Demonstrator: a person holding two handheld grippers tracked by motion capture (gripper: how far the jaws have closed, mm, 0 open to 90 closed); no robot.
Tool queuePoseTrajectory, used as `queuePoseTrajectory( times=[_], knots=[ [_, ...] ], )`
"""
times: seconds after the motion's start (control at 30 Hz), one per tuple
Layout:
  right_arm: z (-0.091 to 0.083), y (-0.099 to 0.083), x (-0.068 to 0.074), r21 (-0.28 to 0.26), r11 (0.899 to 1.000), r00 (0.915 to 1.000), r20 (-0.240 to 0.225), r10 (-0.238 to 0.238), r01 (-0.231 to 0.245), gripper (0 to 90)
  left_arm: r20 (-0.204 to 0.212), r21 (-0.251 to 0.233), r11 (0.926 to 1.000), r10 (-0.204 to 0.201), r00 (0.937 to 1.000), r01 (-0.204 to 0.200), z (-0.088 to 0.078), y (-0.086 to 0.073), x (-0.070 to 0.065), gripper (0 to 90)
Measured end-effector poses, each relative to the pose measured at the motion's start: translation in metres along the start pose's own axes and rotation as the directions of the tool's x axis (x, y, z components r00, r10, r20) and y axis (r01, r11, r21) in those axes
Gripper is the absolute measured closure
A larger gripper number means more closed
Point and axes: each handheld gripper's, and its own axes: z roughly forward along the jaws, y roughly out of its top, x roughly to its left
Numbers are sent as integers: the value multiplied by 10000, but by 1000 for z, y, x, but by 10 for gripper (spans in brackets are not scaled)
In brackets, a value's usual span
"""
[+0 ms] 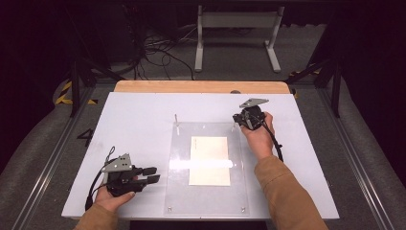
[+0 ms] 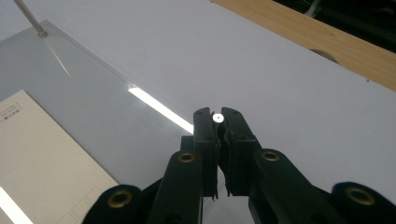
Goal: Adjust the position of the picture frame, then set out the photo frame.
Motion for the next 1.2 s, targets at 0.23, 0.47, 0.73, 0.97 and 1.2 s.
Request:
queuePoseTrajectory(
  times=[0.23, 0.47, 0.73, 0.97, 1.2],
  knots=[
    [-14, 0, 0, -945, 9952, 9993, -298, 218, -245, 665, -204, 63, 10000, 22, 9998, -21, 4, 2, 1, 599],
    [-25, -4, -9, -2116, 9773, 9972, -711, -244, 88, 565, -83, -176, 9997, 168, 9998, -169, 3, 5, -3, 578],
    [-13, -14, -15, -2113, 9774, 9931, -1131, -324, 78, 591, -317, -562, 9983, 158, 9994, -175, 1, 5, -5, 554],
    [-3, -13, -8, -1840, 9813, 9936, -853, -740, 573, 760, -923, -707, 9975, -100, 9957, 35, -1, 3, -4, 543],
    [-3, -10, -3, -1497, 9886, 9998, -149, 154, -175, 855, -1154, -612, 9981, -27, 9933, -44, 1, 2, -3, 545]
  ],
)
